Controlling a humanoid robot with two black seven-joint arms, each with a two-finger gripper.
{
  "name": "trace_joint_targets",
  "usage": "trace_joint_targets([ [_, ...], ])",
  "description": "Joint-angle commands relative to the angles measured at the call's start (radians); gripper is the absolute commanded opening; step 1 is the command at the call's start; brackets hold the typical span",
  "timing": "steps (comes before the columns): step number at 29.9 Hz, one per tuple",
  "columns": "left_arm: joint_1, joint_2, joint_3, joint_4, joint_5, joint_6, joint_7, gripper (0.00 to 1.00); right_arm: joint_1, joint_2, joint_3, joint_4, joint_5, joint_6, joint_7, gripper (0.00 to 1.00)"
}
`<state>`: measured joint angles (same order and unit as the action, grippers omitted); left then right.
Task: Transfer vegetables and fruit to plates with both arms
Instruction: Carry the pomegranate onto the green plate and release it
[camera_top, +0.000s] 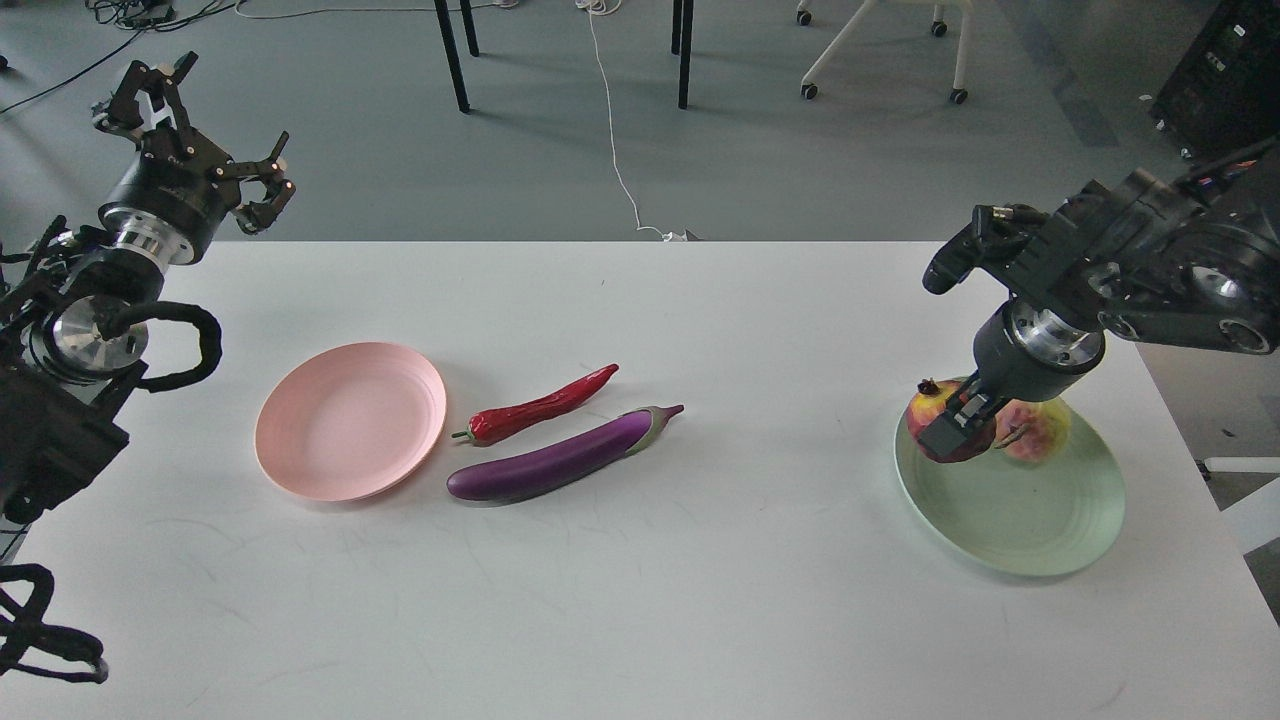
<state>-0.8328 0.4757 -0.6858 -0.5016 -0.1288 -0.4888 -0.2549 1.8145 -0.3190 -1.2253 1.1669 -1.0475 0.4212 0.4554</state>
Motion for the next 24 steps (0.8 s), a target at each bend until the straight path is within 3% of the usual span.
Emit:
trace_joint_targets([
  [1,0.000,-0.006,0.000,0.000,0.000,0.001,0.000,0.98,-0.041,-0.052,-0.011,-0.013,-0.039,-0.012,0.000,0.56],
  [5,0.000,-0.014,0.000,0.000,0.000,0.001,0.000,0.98,-0.089,-0.072,-0.005,-0.041,-0.037,-0.016,-0.001,0.69],
  [9,0.000,-0.017,0.002,0.000,0.001,0.000,0.013,0.98,-0.124,-0.084,0.018,-0.059,-0.028,-0.022,-0.009,0.95],
  [16,-0.008,-0.017,0.008,-0.002,0.001,0.000,0.016,0.98,-0.132,-0.158,0.141,-0.065,0.006,-0.013,-0.020,0.98],
  [24,-0.026,0.001,0.075,-0.020,0.055,0.000,0.005,0.98,-0.139,-0.287,0.442,-0.127,0.302,-0.013,-0.020,0.98],
])
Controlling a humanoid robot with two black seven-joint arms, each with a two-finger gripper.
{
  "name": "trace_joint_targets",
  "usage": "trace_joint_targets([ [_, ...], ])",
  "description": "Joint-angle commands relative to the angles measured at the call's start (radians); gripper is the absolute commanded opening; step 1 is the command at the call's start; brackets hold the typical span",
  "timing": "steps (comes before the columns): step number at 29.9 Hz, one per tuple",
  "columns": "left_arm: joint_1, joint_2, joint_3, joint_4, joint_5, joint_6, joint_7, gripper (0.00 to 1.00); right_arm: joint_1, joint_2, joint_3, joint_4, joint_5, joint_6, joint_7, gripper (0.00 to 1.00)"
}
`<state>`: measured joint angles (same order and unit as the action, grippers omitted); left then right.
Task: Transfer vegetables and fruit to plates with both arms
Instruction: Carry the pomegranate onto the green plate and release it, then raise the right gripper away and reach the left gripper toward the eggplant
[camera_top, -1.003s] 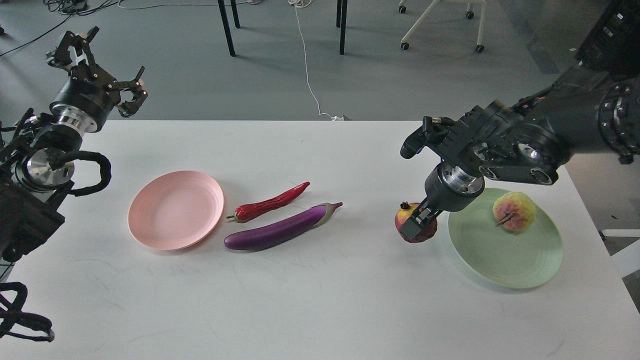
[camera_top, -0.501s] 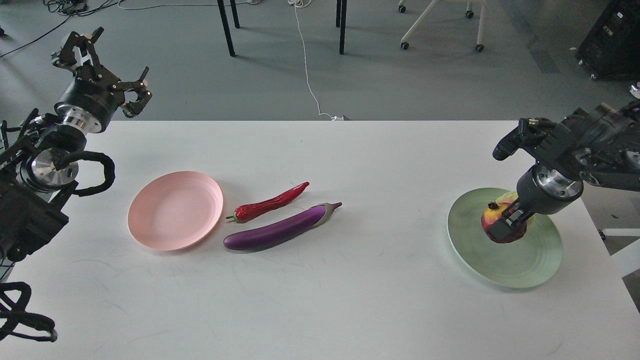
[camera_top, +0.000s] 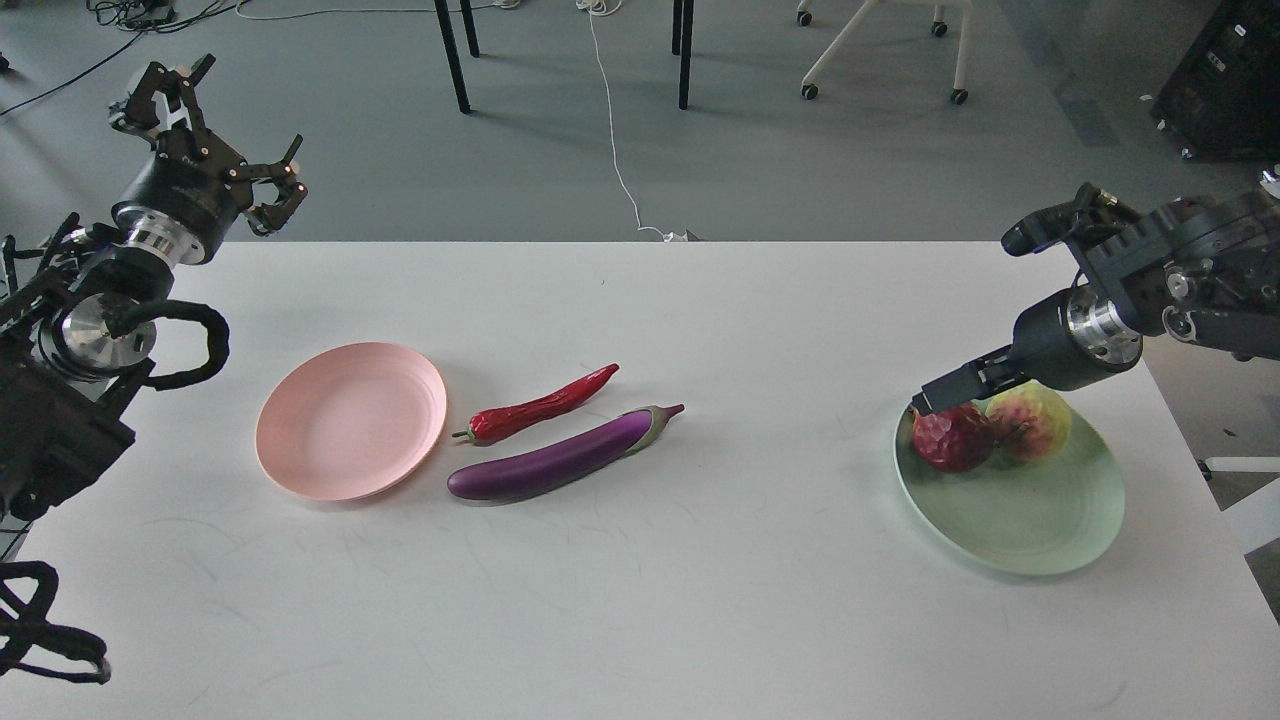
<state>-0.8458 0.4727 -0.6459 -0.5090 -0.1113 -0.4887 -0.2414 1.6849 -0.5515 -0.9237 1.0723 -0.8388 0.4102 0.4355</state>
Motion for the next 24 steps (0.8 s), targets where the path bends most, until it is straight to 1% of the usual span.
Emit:
trace_joint_targets([
  [1,-0.019,0.003,0.038,-0.014,0.065,0.000,-0.010,0.98,-0.025,-0.076,0.198,-0.041,0.113,-0.002,0.000,0.98],
  [4,-0.036,0.003,0.038,-0.031,0.189,0.000,-0.013,0.98,-0.120,-0.113,0.414,-0.090,0.145,-0.008,0.000,0.98],
  [7,-0.039,0.027,0.038,-0.120,0.356,0.000,-0.013,0.98,-0.244,-0.111,0.658,-0.153,0.148,-0.008,0.000,0.98],
  [9,-0.036,0.070,0.040,-0.234,0.514,0.048,-0.013,0.98,-0.332,-0.113,0.823,-0.173,0.148,-0.008,0.000,0.98],
  [12,-0.019,0.151,0.054,-0.454,0.770,0.119,-0.010,0.98,-0.454,-0.117,1.023,-0.155,0.150,-0.008,0.003,0.99],
  [15,-0.012,0.223,0.144,-0.636,0.945,0.157,-0.009,0.98,-0.568,-0.128,1.158,-0.167,0.150,-0.016,0.009,0.99],
  [17,-0.012,0.251,0.204,-0.725,1.048,0.179,-0.010,0.98,-0.632,-0.130,1.233,-0.166,0.155,-0.017,0.014,0.99],
  [19,-0.010,0.270,0.236,-0.807,1.161,0.199,-0.012,0.98,-0.697,-0.130,1.293,-0.166,0.205,-0.016,0.022,0.99],
  [21,-0.009,0.273,0.255,-0.856,1.307,0.219,-0.012,0.98,-0.758,-0.131,1.339,-0.166,0.312,-0.016,0.023,0.99],
  [24,-0.002,0.259,0.305,-0.870,1.529,0.239,-0.013,0.97,-0.795,-0.137,1.378,-0.169,0.472,-0.014,0.022,0.99],
])
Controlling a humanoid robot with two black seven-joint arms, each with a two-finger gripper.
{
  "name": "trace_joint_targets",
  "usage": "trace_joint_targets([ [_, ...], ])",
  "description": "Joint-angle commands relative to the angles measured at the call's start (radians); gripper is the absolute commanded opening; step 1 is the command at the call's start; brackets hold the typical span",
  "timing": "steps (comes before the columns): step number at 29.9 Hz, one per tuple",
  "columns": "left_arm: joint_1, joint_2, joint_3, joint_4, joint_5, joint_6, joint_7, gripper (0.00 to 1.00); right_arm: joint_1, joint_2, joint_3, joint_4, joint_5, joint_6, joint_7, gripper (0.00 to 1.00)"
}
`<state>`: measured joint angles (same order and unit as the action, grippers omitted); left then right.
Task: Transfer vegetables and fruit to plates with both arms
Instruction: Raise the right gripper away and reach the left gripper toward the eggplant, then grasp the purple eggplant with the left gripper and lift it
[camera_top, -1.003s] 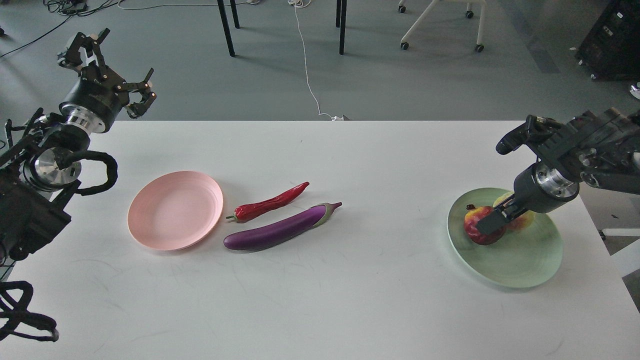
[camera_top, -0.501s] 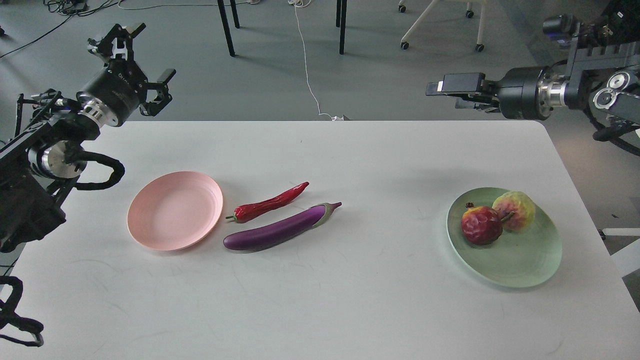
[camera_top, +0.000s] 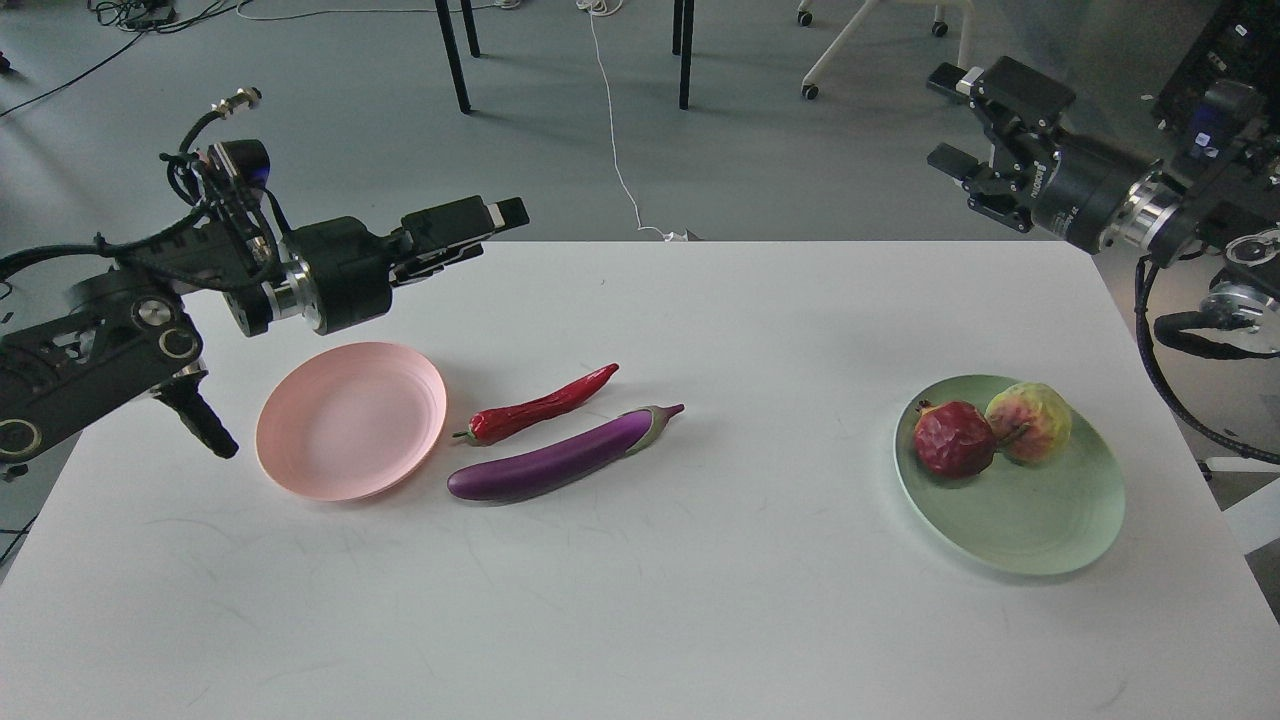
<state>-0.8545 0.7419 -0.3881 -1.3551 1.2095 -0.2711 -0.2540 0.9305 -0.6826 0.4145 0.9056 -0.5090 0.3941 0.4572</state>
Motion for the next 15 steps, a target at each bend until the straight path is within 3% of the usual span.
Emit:
trace_joint_targets([
  [1,0.008,-0.021,0.069,-0.024,0.293,0.030,0.001,0.96,-0.050,-0.009,0.046,-0.004,0.218,0.002,-0.002,0.99],
  [8,0.023,-0.075,0.178,-0.016,0.778,0.101,-0.007,0.87,-0.113,0.000,0.053,-0.030,0.762,0.002,-0.008,0.99],
  [15,0.035,-0.110,0.233,-0.010,0.889,0.124,-0.022,0.77,-0.199,-0.003,0.122,-0.031,0.850,0.015,-0.011,0.99],
])
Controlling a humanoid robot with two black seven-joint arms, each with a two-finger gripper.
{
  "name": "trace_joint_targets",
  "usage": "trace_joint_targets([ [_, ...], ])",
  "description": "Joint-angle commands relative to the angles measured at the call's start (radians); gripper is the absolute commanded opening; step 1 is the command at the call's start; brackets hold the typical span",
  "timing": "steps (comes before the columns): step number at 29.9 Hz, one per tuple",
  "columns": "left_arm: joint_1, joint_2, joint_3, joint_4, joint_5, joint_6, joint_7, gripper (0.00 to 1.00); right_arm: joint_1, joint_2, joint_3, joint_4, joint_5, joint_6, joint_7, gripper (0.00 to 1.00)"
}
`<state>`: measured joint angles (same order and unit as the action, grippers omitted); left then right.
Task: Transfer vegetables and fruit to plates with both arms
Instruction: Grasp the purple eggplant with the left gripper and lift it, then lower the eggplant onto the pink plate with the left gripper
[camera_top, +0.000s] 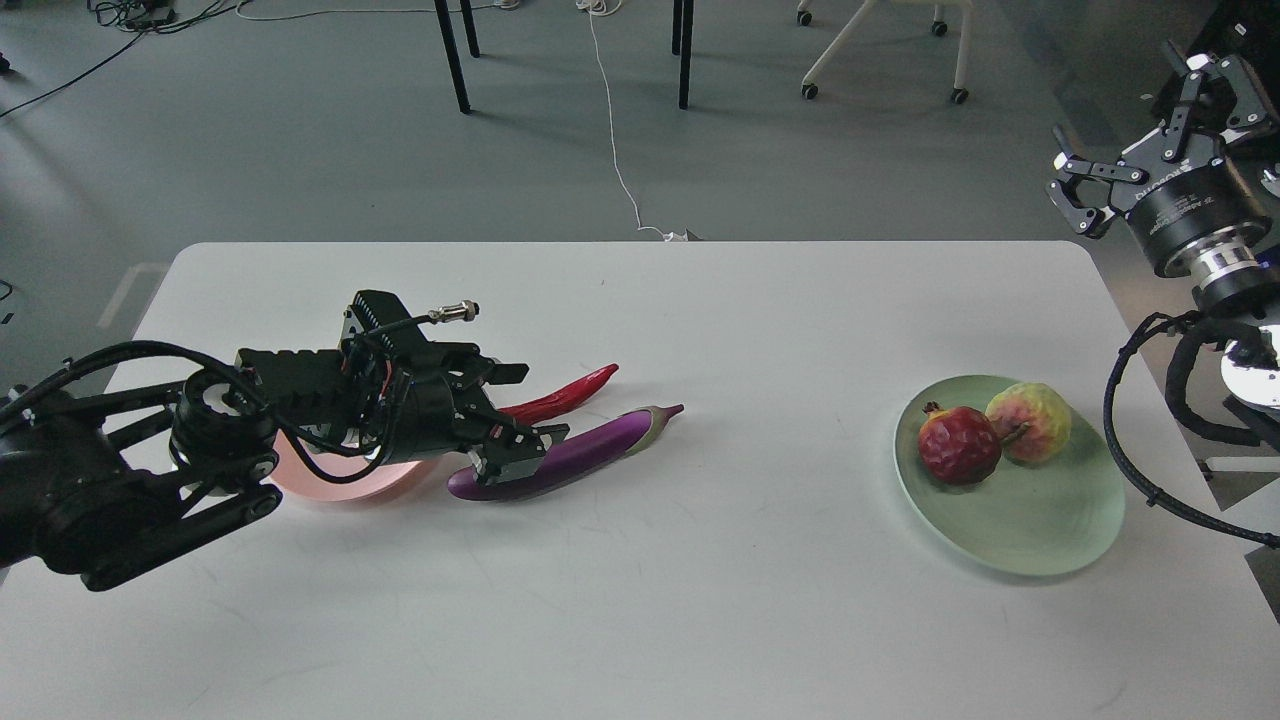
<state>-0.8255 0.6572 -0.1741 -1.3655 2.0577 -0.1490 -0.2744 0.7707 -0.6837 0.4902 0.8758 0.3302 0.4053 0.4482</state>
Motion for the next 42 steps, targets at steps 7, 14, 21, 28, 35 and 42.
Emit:
trace_joint_targets([
  [7,0.043,-0.108,0.022,0.110,0.124,0.003,0.000,0.67,-0.140,0.026,0.157,-0.001,0.038,0.029,-0.002,0.99],
  [14,0.075,-0.131,0.024,0.166,0.124,0.003,-0.002,0.24,-0.142,0.027,0.162,-0.001,0.038,0.029,0.001,0.99],
  [21,0.082,-0.111,-0.018,0.135,0.124,0.057,-0.005,0.12,-0.142,0.050,0.169,-0.001,0.038,0.023,0.004,0.99],
  [28,0.085,0.125,-0.088,0.020,-0.088,0.143,-0.009,0.12,-0.136,0.055,0.189,-0.005,0.036,0.021,0.004,0.99],
  [35,0.115,0.255,-0.044,0.138,-0.165,0.141,-0.011,0.13,-0.131,0.059,0.194,-0.017,0.036,0.023,0.004,0.99],
  [42,0.184,0.260,-0.033,0.198,-0.165,0.141,-0.009,0.20,-0.128,0.084,0.192,-0.015,0.032,0.021,0.004,0.99],
])
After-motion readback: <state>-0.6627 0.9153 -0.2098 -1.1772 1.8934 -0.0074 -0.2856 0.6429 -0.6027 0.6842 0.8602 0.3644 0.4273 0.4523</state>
